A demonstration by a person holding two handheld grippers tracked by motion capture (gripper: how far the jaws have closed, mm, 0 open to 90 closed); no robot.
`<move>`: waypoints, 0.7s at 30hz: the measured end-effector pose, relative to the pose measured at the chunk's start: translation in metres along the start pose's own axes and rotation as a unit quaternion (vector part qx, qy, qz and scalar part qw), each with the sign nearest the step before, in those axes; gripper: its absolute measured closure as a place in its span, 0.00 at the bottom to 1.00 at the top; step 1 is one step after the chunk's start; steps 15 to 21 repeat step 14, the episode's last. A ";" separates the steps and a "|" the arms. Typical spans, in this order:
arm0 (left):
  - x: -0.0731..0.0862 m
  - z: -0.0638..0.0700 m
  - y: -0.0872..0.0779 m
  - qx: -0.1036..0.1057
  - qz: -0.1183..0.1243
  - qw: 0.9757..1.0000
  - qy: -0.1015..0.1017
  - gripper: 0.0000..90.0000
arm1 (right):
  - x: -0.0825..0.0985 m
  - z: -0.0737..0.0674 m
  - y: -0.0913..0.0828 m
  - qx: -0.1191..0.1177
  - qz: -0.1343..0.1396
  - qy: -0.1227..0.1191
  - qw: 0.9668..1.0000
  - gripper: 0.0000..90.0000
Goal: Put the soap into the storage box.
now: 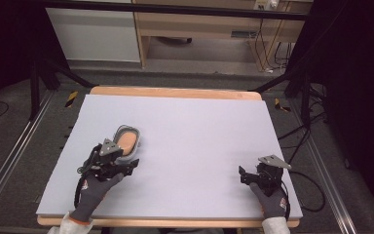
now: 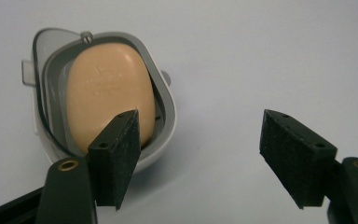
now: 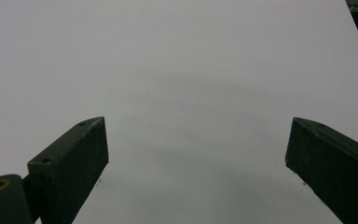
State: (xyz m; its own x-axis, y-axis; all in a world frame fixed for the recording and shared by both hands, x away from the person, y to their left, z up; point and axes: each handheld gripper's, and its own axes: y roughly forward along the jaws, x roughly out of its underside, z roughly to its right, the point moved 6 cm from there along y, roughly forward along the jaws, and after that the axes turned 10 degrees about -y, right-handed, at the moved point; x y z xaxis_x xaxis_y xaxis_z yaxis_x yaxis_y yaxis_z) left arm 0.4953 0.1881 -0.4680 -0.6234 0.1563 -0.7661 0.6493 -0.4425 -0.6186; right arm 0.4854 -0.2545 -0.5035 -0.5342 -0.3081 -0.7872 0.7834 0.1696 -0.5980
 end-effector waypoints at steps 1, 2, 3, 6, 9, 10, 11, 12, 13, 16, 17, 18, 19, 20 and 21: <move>0.004 0.000 -0.001 0.003 -0.003 1.000 -0.001 0.31 | 0.000 0.000 0.000 0.000 0.000 0.000 1.000 0.07; 0.008 -0.001 -0.001 0.001 -0.007 1.000 0.000 0.31 | 0.000 0.001 0.000 -0.001 0.000 0.003 1.000 0.07; 0.012 -0.002 -0.002 0.000 -0.008 1.000 0.001 0.31 | 0.000 0.001 0.000 -0.001 0.000 0.003 1.000 0.07; 0.021 -0.005 -0.006 -0.002 -0.005 1.000 -0.006 0.32 | 0.002 0.002 -0.001 0.001 0.000 0.008 1.000 0.07; 0.028 -0.009 -0.009 -0.005 -0.008 1.000 -0.009 0.32 | 0.002 0.003 -0.002 0.001 0.001 0.007 1.000 0.07; 0.032 -0.010 -0.011 -0.005 -0.009 1.000 -0.012 0.32 | 0.003 0.004 -0.002 0.003 0.000 0.006 1.000 0.07; 0.035 -0.012 -0.012 -0.005 -0.010 1.000 -0.013 0.32 | 0.003 0.004 -0.003 0.002 0.000 0.007 1.000 0.07; 0.041 -0.016 -0.015 -0.009 -0.010 1.000 -0.013 0.31 | 0.004 0.005 -0.003 0.001 0.001 0.005 1.000 0.07; 0.041 -0.016 -0.015 -0.009 -0.010 1.000 -0.013 0.31 | 0.004 0.005 -0.003 0.001 0.001 0.005 1.000 0.07; 0.044 -0.019 -0.017 -0.011 -0.012 1.000 -0.015 0.31 | 0.005 0.005 -0.003 0.001 0.000 0.005 1.000 0.07; 0.044 -0.019 -0.017 -0.011 -0.012 1.000 -0.015 0.31 | 0.005 0.005 -0.003 0.001 0.000 0.005 1.000 0.07; 0.044 -0.019 -0.017 -0.011 -0.012 1.000 -0.015 0.31 | 0.005 0.005 -0.003 0.001 0.000 0.005 1.000 0.07; 0.044 -0.019 -0.017 -0.011 -0.012 1.000 -0.015 0.31 | 0.005 0.005 -0.003 0.001 0.000 0.005 1.000 0.07; 0.044 -0.019 -0.017 -0.011 -0.012 1.000 -0.015 0.31 | 0.005 0.005 -0.003 0.001 0.000 0.005 1.000 0.07; 0.044 -0.019 -0.017 -0.011 -0.012 1.000 -0.015 0.31 | 0.005 0.005 -0.003 0.001 0.000 0.005 1.000 0.07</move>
